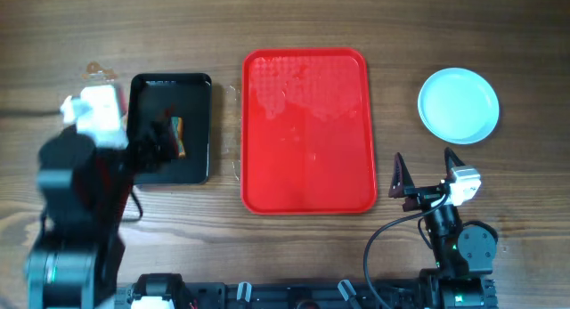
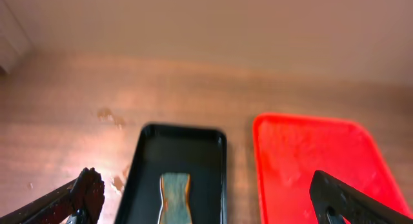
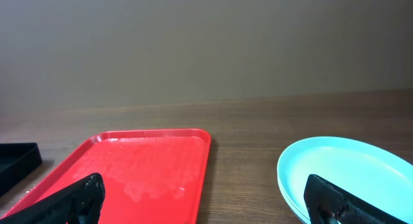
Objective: Clean dirty plates on tray and stack at the side
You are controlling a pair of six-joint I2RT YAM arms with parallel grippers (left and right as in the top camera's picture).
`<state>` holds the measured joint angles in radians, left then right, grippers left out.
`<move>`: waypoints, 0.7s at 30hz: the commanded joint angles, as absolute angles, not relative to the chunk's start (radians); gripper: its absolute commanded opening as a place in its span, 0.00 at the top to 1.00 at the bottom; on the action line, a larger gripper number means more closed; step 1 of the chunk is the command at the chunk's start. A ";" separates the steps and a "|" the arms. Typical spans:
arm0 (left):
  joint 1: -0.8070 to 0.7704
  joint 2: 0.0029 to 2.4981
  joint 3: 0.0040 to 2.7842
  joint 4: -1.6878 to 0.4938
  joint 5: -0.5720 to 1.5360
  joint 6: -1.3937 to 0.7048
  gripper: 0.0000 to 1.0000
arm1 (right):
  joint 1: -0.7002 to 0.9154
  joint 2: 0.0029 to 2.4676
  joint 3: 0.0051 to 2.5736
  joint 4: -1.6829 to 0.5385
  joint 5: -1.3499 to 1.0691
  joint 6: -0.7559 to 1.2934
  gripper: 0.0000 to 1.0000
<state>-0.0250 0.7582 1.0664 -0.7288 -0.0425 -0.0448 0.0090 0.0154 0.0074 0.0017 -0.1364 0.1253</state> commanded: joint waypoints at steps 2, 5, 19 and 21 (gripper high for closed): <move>-0.012 0.593 1.001 -0.707 -0.034 -0.042 0.00 | 0.014 0.011 0.005 0.010 -0.123 0.107 0.00; -0.013 0.482 0.870 -0.614 -0.034 -0.072 0.00 | 0.014 0.011 0.005 0.010 -0.123 0.107 0.00; -0.012 0.005 0.233 -0.162 -0.054 -0.278 0.00 | 0.014 0.011 0.005 0.010 -0.123 0.107 0.00; -0.013 0.003 0.204 -0.156 -0.065 -0.278 0.00 | 0.014 0.011 0.005 0.010 -0.123 0.107 0.00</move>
